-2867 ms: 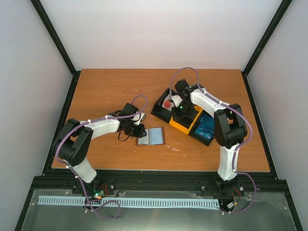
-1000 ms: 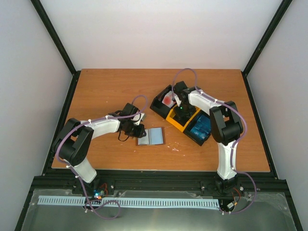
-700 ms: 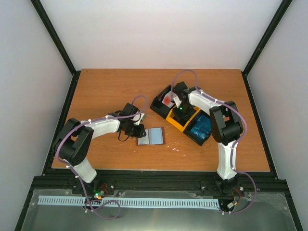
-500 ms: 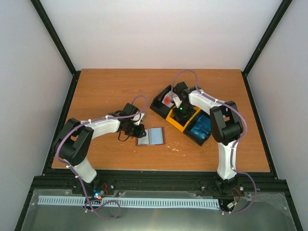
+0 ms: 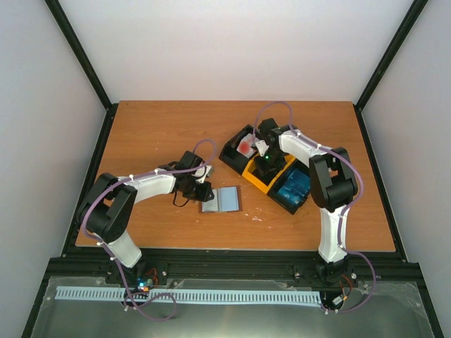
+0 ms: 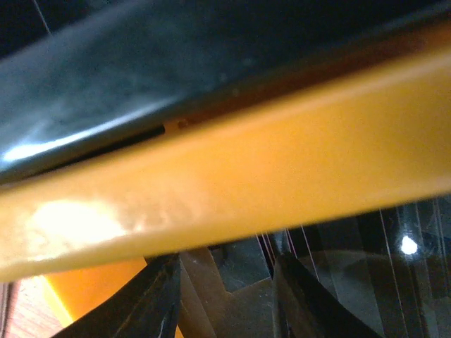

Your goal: Put the credit cards into the card holder

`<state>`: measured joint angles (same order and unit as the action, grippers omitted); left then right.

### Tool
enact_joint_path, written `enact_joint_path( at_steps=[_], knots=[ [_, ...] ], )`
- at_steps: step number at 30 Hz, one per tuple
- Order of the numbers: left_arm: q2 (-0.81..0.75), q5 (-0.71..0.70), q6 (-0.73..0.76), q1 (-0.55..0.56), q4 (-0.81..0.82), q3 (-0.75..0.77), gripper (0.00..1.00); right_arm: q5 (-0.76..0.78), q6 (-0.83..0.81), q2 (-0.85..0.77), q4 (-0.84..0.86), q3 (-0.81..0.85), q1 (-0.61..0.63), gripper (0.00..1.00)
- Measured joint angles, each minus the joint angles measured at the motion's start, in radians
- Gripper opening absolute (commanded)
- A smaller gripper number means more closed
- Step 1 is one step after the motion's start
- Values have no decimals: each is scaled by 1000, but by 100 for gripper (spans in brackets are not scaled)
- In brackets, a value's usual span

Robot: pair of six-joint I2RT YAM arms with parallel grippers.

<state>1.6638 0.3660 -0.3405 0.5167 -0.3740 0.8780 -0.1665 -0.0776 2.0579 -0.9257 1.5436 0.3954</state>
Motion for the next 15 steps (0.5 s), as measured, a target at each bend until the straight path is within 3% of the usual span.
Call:
enact_joint_path(
  at_steps=[15],
  knots=[
    [0,0,0,0,0,0,20,-53,22,-49,-36,2,-4,30]
  ],
)
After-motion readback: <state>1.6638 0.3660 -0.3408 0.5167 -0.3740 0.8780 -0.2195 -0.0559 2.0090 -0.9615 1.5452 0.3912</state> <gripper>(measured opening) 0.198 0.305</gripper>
